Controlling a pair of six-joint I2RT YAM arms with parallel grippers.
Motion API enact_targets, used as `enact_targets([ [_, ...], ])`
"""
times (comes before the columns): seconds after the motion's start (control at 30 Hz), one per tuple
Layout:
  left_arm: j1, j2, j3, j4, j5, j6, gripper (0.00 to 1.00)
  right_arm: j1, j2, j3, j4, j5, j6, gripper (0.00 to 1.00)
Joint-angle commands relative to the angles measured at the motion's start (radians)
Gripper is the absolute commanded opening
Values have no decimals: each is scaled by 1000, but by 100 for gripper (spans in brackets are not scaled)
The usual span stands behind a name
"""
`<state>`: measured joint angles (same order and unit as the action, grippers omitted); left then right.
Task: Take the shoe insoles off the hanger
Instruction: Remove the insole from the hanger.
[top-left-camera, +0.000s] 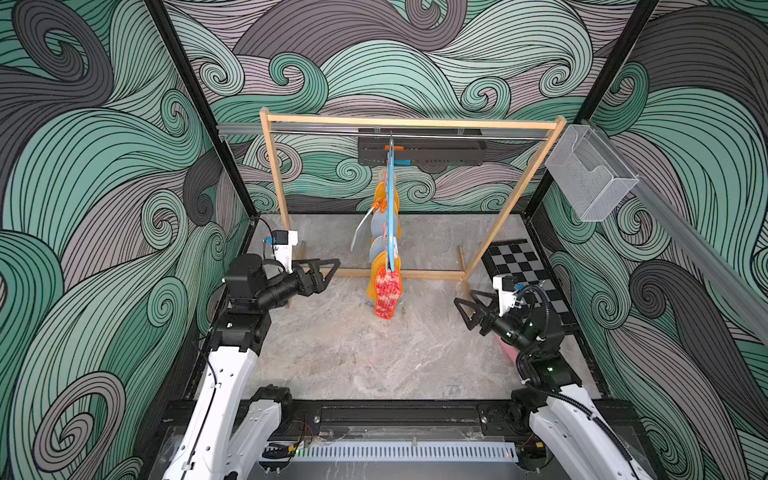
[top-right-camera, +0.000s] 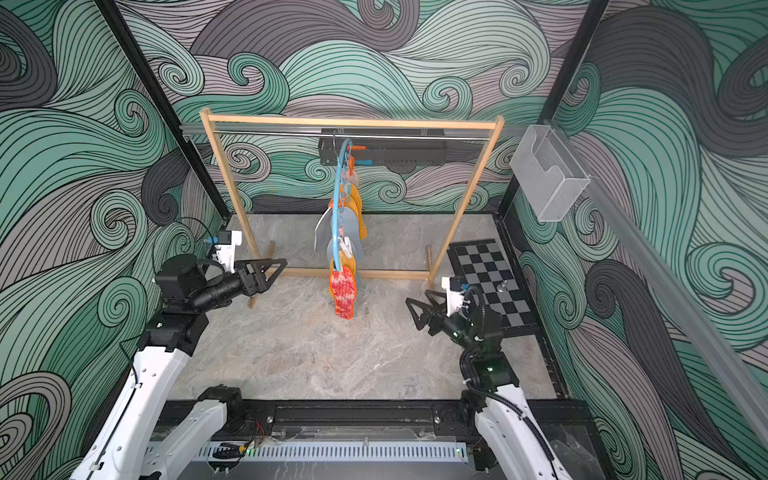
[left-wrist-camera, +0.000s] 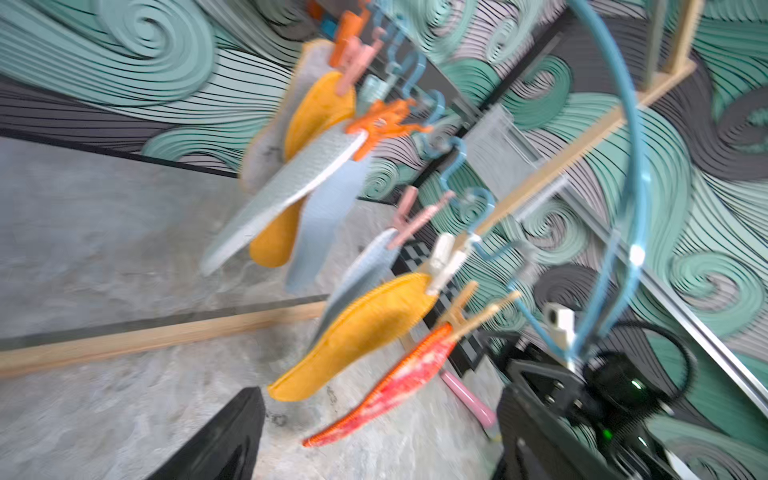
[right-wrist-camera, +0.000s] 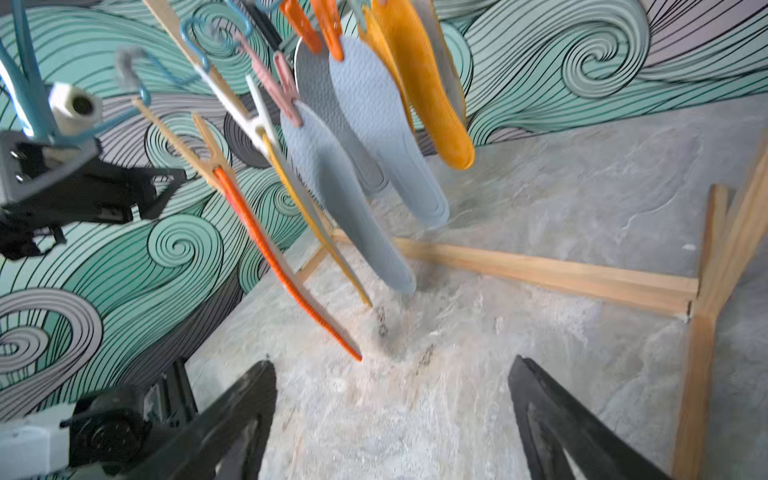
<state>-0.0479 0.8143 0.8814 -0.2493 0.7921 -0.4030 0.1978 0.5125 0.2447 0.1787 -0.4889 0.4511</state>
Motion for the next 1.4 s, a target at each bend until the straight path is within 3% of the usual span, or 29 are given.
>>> enact_targets([
  [0.0,-79,13,72,-88,181,216,89,30,-53,-36,1,-31,-14,88],
  [0.13,-183,61,79,-93,188,348,89,59,-79,-58,41,-44,-23,86],
  [0.3,-189,120,186,-242,178,456,85,146,-43,-49,121,-70,-77,80],
  [0.53,-192,33,45,-158,136,426,84,321,212,137,163,-97,-330,72],
  [0.63,-198,-3,36,-155,90,415,83,339,350,215,198,-114,-404,73],
  [0.73,-200,-19,20,-124,114,379,83,339,477,310,188,-175,-462,73],
  [1.07,-208,-39,14,-104,115,376,79,350,799,479,298,-275,-503,65],
  [1.13,-207,-39,10,-103,102,377,79,357,851,511,308,-293,-512,57],
  [1.37,-207,-9,21,-124,104,383,79,361,978,563,344,-282,-511,60],
])
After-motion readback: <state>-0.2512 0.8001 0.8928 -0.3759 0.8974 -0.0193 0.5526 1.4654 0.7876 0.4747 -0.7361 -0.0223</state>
